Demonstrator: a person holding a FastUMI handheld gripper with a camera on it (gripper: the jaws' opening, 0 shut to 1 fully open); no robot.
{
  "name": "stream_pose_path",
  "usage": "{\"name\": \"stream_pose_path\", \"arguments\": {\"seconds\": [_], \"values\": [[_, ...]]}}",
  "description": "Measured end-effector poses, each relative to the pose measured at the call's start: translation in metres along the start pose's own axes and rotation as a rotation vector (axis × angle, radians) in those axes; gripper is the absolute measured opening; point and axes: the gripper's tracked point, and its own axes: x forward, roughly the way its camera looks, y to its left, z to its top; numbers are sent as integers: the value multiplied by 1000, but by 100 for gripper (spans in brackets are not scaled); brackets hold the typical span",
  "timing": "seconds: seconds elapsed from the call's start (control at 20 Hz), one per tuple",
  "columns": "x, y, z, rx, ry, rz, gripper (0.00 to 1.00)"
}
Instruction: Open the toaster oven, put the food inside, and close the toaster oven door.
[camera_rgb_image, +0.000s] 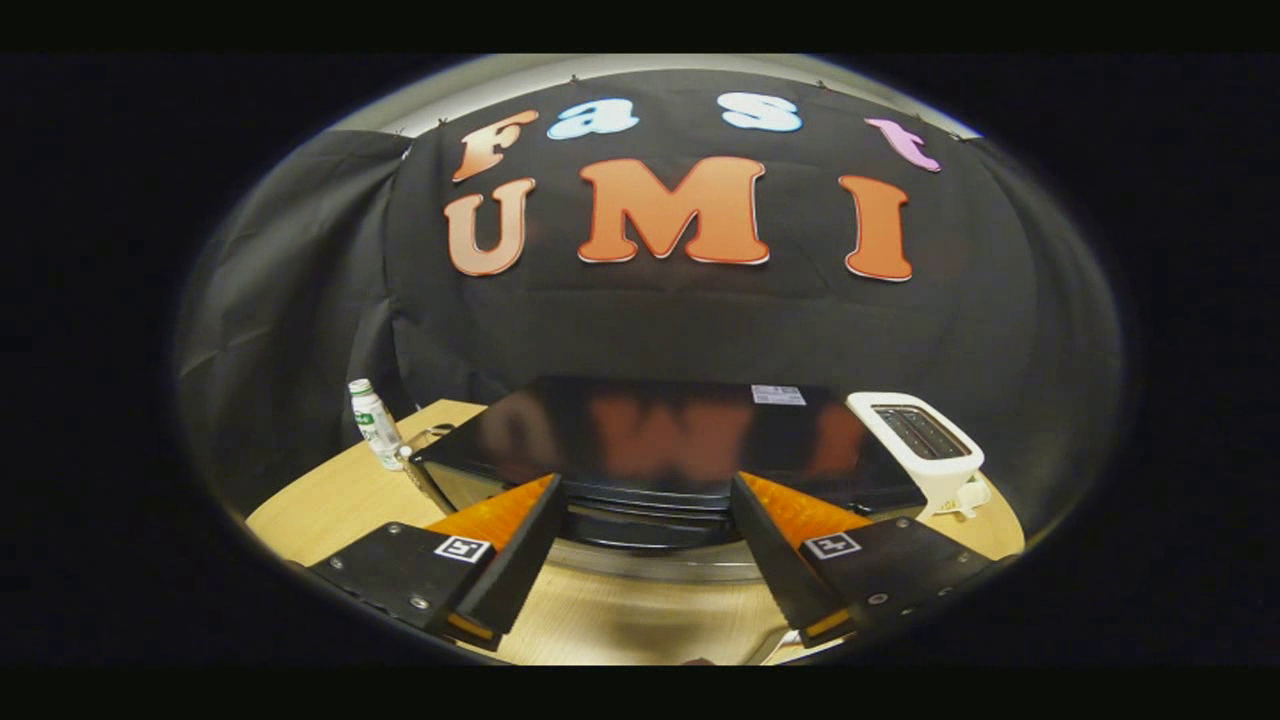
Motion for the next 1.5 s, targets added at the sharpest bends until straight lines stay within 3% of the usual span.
{"name": "stream_pose_path", "arguments": {"seconds": [0.15,0.35,0.7,1.2,1.5], "values": [[-10,4,-4,52,-97,5,87],[-34,12,-22,11,-67,37,81],[-83,40,-111,-5,216,210,81],[-86,46,-197,71,525,209,80],[-78,47,-189,61,523,205,77]]}}
